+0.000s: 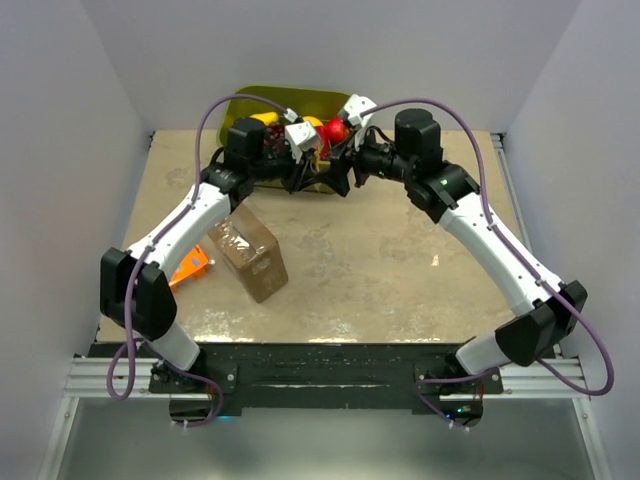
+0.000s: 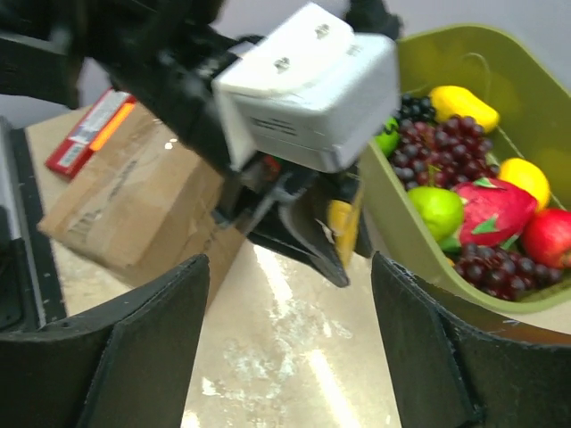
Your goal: Unpack the express box
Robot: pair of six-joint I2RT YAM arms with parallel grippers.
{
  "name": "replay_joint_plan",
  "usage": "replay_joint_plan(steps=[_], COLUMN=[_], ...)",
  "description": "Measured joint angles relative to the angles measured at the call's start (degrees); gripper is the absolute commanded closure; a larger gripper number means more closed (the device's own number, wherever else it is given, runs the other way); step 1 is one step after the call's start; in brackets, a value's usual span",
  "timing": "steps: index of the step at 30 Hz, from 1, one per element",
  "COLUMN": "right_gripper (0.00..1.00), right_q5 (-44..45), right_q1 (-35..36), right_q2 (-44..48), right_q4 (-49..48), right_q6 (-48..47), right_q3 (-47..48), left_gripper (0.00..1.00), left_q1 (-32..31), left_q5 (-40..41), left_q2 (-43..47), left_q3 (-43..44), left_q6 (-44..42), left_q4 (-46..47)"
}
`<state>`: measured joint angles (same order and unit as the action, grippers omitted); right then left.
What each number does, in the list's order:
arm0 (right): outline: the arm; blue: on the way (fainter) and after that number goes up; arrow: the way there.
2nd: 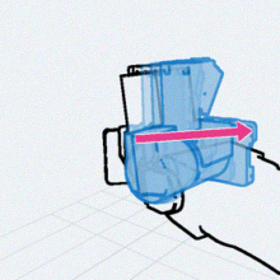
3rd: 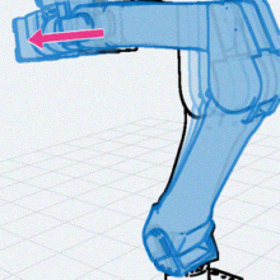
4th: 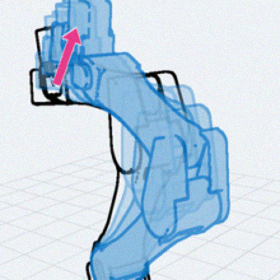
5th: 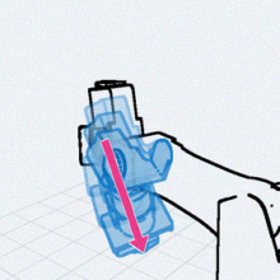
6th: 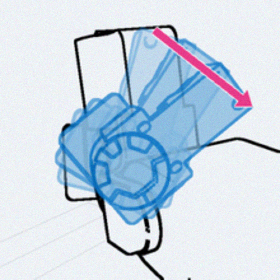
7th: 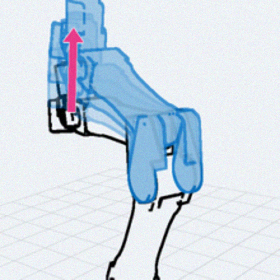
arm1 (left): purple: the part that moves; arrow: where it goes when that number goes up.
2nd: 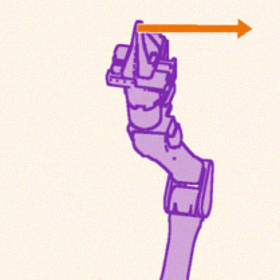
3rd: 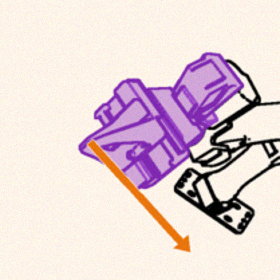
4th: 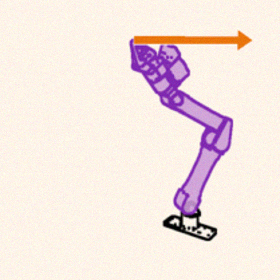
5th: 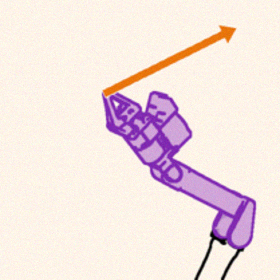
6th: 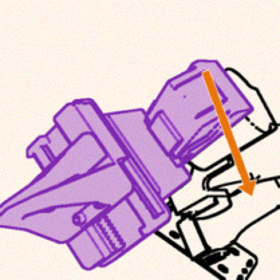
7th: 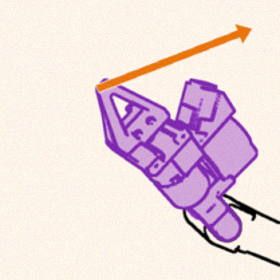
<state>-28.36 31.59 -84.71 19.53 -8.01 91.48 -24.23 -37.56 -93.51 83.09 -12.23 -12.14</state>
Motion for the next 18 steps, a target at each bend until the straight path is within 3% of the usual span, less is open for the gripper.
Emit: replay_joint_plan(steps=[7,12,18], right_gripper=[0.37,0.44,0.45], right_q5=[6.47,6.08,3.43], right_q1=[-0.90,-0.85,-0.76], right_q2=[-0.02,-0.35,-0.52], right_q4=[-3.39,-6.10,-7.61], right_q6=[-0.50,-0.15,0.07], right_q3=[-0.90,-1.09,-1.11], left_gripper=[1.00,1.00,1.00], left_q1=[-0.33,-0.35,-0.35], left_q5=[0.28,0.26,0.24], left_q2=[1.07,1.07,1.09], left_q3=[-0.37,-0.48,-0.48], left_q6=[-0.44,-0.44,-0.42], left_q4=[0.04,0.00,0.02])
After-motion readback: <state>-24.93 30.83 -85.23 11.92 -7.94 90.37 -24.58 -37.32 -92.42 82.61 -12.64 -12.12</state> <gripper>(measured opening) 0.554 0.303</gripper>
